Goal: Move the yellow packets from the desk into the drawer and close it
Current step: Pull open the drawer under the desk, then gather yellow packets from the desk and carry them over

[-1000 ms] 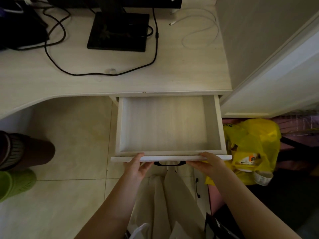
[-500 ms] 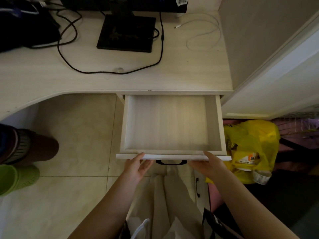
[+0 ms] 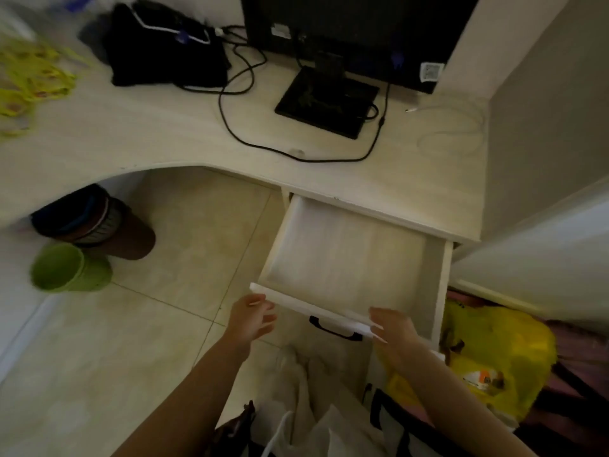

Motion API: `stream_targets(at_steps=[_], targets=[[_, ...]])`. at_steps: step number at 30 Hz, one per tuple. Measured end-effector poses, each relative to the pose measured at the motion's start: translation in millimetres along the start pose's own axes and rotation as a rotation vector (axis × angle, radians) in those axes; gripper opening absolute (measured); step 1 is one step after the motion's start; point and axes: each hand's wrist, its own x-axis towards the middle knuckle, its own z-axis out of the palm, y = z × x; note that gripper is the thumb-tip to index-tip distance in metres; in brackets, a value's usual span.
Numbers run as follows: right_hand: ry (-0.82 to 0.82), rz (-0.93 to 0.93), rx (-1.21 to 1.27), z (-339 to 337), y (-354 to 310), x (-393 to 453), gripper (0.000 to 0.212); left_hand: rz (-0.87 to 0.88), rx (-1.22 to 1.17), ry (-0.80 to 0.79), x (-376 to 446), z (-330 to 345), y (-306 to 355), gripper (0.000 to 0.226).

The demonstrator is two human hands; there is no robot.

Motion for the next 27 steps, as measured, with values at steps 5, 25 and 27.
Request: stream_targets(at_steps=[5, 25, 27], targets=[[-0.017, -0.149, -0.393, 51.8, -24.6, -1.1, 0.05, 0.126, 0.07, 0.108, -13.4, -20.6, -3.8, 0.014], [-0.423, -0.66, -1.367, 358.1, -57.7, -39.7, 0.042, 0.27, 0.531, 0.541, 27.0, -267.4, 12.5, 0.02], [-0.433, -0.736, -1.459, 395.2, -61.3, -43.9, 0.041, 0.277, 0.575, 0.556, 36.4, -300.5, 25.2, 0.021]])
